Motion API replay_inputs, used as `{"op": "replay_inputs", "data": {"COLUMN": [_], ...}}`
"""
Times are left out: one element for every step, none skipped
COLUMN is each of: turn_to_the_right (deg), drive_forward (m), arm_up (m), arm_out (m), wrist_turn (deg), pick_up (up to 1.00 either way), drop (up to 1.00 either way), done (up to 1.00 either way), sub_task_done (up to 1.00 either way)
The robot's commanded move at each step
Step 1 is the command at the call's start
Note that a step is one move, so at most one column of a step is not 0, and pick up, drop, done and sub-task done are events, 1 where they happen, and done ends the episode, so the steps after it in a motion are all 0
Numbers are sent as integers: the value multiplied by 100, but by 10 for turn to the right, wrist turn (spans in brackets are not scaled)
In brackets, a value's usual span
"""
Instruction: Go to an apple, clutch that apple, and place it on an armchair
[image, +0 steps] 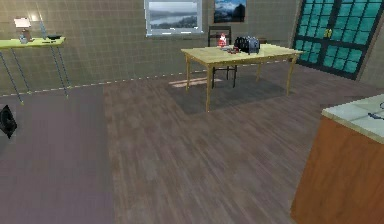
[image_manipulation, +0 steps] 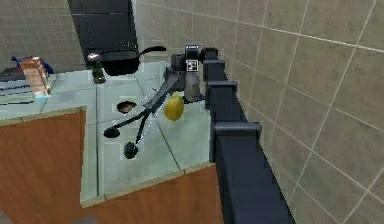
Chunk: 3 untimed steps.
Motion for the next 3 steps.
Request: {"op": "replay_inputs", "data": {"turn_to_the_right": [0, 0, 0], "drive_forward": [0, 0, 0], "arm_up": [0, 0, 0], "arm_out": [0, 0, 0], "wrist_turn": [450, 450, 300], "pick_up": [0, 0, 0], "drop": [0, 0, 0], "done": [0, 0, 0], "sub_task_done": [0, 0, 0]}}
